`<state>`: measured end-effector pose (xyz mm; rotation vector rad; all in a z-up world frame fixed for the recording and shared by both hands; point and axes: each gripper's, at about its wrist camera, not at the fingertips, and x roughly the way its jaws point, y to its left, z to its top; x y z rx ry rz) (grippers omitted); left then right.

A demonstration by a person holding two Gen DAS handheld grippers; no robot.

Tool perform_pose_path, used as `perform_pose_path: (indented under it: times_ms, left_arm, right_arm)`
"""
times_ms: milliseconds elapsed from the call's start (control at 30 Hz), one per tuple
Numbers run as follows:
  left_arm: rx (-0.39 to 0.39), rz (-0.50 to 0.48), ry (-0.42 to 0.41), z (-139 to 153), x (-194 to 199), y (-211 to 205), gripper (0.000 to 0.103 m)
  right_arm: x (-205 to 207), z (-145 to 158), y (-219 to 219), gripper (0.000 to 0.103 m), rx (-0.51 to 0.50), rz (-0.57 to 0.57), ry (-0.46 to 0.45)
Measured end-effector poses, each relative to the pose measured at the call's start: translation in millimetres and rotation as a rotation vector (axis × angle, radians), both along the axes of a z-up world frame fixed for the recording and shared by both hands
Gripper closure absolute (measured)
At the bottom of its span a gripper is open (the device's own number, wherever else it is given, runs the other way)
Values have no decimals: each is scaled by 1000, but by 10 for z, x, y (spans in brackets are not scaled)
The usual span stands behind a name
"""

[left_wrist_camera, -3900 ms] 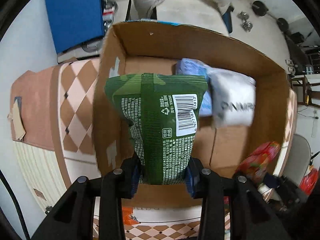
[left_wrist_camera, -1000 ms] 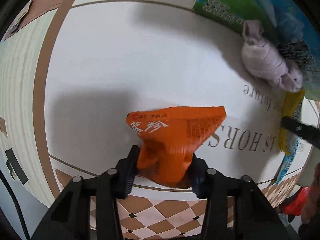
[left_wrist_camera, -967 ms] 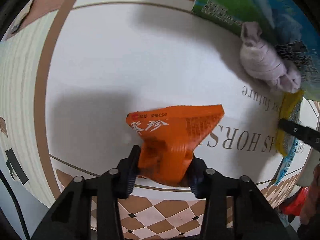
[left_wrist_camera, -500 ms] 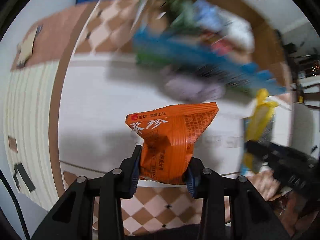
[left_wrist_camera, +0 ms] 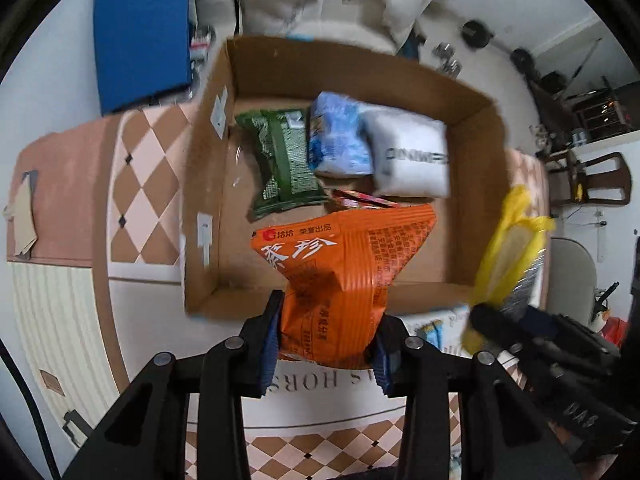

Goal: Organize soft objects
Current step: 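Place orange bag in box with left gripper while right gripper drops sponge in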

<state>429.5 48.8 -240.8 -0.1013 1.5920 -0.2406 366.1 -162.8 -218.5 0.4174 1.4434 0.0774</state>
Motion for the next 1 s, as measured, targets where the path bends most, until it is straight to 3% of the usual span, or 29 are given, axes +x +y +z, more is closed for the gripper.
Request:
perform_pose_path:
  times_ms: [167,333,633,1000]
  left_arm:
    - [52,4,108,-515,302,-53,68]
    - [78,0,174,-833,397,-120,68]
    - [94,11,226,-1070,420,-147,68]
    - [74,43,291,-1272,346,-33,65]
  right_arm:
    - [493,-380,-214,49,-38,-41,87]
    - [749,-755,-277,49,-92,-39,157]
    - [886,-1044,-300,49,-111,-38,207]
    - [919,-1195,-234,48,-121,-29,234]
